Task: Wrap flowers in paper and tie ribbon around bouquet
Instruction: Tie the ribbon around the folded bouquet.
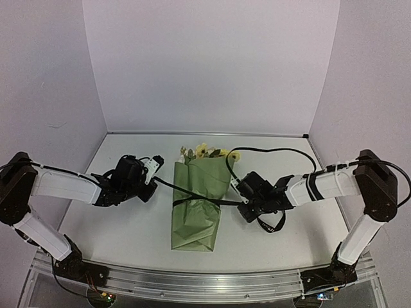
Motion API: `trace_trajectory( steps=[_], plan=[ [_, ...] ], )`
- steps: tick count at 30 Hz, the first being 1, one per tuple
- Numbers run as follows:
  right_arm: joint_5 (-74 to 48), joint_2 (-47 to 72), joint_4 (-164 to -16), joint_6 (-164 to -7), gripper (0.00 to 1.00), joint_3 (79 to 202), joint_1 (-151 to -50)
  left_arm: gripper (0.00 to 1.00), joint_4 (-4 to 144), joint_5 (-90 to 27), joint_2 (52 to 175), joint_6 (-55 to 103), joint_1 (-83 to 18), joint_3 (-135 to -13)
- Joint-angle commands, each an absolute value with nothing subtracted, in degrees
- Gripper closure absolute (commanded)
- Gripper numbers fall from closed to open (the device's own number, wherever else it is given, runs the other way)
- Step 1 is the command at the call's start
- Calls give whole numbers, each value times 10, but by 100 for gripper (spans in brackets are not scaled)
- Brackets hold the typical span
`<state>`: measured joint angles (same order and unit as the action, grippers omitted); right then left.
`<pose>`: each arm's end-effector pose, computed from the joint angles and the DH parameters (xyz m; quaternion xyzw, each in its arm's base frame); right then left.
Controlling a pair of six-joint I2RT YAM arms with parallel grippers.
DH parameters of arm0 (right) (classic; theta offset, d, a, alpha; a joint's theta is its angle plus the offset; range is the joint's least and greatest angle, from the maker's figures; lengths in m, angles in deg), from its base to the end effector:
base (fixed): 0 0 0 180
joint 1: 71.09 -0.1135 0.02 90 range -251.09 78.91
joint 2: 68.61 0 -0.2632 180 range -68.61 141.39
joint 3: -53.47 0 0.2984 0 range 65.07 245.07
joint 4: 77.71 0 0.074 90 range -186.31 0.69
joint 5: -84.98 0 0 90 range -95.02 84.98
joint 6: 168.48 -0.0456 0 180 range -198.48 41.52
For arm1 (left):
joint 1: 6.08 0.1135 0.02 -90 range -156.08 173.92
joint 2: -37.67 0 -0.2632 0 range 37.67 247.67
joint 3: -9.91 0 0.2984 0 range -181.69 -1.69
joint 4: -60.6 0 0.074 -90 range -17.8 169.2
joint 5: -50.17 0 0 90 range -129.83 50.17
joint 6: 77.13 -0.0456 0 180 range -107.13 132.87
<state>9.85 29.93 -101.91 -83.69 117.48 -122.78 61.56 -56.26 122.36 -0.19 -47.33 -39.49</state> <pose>0.2362 0.2801 0.1037 -0.3447 0.8912 0.0177 0.2943 0.2597 -0.2106 0.1336 0.3455 0.8150 0.0147 0.4650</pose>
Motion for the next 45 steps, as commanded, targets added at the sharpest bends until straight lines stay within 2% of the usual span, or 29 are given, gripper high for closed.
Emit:
trace_trajectory(
  steps=[1,6,14,21,30,33,38,41,45],
  plan=[
    [192,239,-1082,-955,100,1136,-1188,100,647,-698,1185,161,-470,-391],
    [151,178,-1108,-1042,100,1076,-1114,100,704,-765,1187,250,-459,-406],
    [150,104,-1136,-1100,100,1013,-1040,100,784,-712,1153,355,-348,-405],
    [146,24,-1148,-1137,100,953,-972,100,786,-638,1119,363,-235,-381],
    [106,-93,-1211,-1119,100,917,-942,100,778,-618,1120,331,-208,-384],
    [106,-118,-1258,-1086,100,936,-987,100,774,-618,1122,317,-209,-390],
    [166,-107,-1298,-1049,100,979,-1163,100,757,-620,1110,304,-209,-384],
    [209,-57,-1319,-1020,100,1029,-1285,100,755,-628,1104,303,-211,-385],
    [246,7,-1342,-1003,100,1076,-1315,100,748,-647,1094,307,-211,-377]
  ],
)
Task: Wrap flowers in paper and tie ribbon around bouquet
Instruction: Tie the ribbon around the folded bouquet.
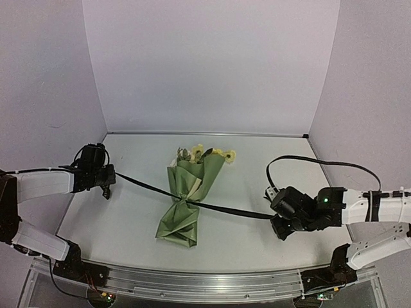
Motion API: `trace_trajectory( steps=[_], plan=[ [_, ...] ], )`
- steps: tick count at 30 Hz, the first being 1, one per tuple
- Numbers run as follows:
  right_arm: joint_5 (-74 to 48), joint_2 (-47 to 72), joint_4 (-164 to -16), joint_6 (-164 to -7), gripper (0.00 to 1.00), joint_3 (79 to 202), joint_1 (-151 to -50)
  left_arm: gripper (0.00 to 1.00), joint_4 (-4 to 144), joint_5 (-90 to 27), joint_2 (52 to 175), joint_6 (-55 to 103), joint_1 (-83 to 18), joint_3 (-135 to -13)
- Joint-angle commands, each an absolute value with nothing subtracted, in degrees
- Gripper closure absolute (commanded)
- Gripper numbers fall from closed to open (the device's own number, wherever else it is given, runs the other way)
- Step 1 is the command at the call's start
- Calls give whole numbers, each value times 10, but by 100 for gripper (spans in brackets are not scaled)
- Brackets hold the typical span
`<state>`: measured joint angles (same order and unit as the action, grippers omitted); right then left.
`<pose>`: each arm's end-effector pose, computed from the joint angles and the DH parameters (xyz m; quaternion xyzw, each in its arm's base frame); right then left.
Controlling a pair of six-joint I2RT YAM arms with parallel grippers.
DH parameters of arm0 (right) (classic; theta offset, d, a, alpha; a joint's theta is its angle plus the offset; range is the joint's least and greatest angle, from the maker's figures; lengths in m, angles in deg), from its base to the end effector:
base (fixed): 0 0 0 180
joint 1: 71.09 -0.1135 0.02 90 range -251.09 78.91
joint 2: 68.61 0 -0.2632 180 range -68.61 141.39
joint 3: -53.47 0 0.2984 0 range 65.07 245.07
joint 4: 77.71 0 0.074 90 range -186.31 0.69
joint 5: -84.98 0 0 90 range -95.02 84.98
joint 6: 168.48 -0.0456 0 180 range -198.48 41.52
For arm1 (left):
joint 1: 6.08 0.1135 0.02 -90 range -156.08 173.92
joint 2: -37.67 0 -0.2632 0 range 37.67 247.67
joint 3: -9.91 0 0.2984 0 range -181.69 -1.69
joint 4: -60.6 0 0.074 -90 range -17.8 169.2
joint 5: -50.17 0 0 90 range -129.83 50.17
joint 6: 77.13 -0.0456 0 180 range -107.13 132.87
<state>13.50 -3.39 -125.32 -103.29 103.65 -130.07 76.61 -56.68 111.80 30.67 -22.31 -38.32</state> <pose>0.1421 0.2083 0.1709 -0.2454 0.9278 0.0394 0.2781 0.2956 -0.0723 0.1577 -0.0721 0.9025 0.0100 0.4246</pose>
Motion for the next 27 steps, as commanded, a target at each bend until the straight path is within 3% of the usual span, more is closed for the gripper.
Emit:
trace_trajectory(
  steps=[1,8,13,22,27],
  plan=[
    [244,15,-1343,-1002,100,1080,-1302,100,748,-653,1095,309,-210,-376],
    [149,9,-1353,-1059,100,1045,-1142,100,747,-711,1094,331,-204,-352],
    [127,-23,-1332,-1120,100,966,-1093,100,751,-720,1083,344,-189,-343],
    [133,-108,-1332,-1104,100,921,-1102,100,725,-651,1060,300,-188,-342],
    [155,-93,-1345,-1031,100,971,-1184,100,696,-687,1071,206,-309,-360]
  ],
)
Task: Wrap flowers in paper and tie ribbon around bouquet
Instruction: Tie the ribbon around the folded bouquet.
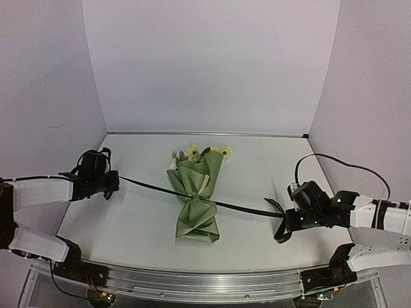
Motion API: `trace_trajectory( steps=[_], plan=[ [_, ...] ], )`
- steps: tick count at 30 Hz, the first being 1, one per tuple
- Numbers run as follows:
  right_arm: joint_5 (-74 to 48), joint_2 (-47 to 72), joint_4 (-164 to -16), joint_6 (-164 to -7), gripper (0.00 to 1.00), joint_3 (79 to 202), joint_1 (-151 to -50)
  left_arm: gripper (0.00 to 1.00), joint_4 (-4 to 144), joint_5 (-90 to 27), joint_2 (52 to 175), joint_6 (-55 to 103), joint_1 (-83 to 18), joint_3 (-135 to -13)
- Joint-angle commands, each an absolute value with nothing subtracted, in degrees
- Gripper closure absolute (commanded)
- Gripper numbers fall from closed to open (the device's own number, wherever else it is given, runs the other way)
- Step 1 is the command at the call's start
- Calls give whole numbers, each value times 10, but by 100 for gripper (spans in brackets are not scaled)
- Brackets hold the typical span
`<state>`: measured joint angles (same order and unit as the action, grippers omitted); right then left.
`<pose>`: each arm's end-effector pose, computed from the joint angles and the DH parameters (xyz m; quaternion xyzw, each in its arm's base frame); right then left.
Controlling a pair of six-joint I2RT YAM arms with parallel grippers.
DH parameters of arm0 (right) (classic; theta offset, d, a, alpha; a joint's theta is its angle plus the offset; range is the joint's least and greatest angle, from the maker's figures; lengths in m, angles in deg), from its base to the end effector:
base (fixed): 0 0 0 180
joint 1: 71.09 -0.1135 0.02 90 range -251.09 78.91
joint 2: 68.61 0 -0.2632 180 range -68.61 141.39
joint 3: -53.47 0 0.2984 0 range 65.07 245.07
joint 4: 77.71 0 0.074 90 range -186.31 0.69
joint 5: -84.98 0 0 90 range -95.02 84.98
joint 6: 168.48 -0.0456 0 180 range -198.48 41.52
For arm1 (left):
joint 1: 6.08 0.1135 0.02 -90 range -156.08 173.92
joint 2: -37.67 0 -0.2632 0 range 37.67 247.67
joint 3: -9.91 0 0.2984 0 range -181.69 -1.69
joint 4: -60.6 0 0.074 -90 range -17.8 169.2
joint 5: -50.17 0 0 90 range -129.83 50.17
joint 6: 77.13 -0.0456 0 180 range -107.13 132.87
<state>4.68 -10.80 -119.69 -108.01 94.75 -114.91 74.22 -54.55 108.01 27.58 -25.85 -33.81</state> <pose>0.1698 0.1523 0.1499 -0.0965 0.9544 0.0962 0.2655 0.2753 -0.0866 0.1514 -0.0141 0.9012 -0.0127 0.4329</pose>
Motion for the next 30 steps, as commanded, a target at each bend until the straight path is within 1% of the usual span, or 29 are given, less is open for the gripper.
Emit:
trace_trajectory(
  steps=[1,4,7,9,12,16,19,23,25,27,29,30],
  plan=[
    [148,-83,-1346,-1024,100,977,-1194,100,700,-686,1071,202,-321,-363],
    [131,-41,-1345,-1009,100,1007,-1202,100,684,-645,1051,191,-340,-355],
    [126,10,-1346,-991,100,1049,-1203,100,664,-571,1033,168,-356,-347],
    [119,50,-1346,-979,100,1088,-1198,100,649,-542,1031,138,-387,-345],
    [81,99,-1345,-982,100,1142,-1173,100,627,-512,1036,96,-432,-351],
    [58,175,-1375,-1009,100,1217,-1130,100,616,-501,1049,106,-450,-372],
    [37,204,-1382,-1021,97,1233,-1116,100,652,-577,1068,184,-450,-397],
    [66,197,-1385,-1033,95,1220,-1115,100,767,-780,1078,326,-443,-419],
    [86,186,-1398,-1040,94,1210,-1113,100,789,-817,1067,344,-426,-409],
    [102,178,-1414,-1040,92,1206,-1111,98,785,-818,1050,338,-398,-392],
    [118,173,-1432,-1035,87,1204,-1109,90,788,-821,1035,340,-365,-386],
    [121,171,-1437,-1032,84,1202,-1107,78,787,-821,1030,340,-354,-384]
  ],
)
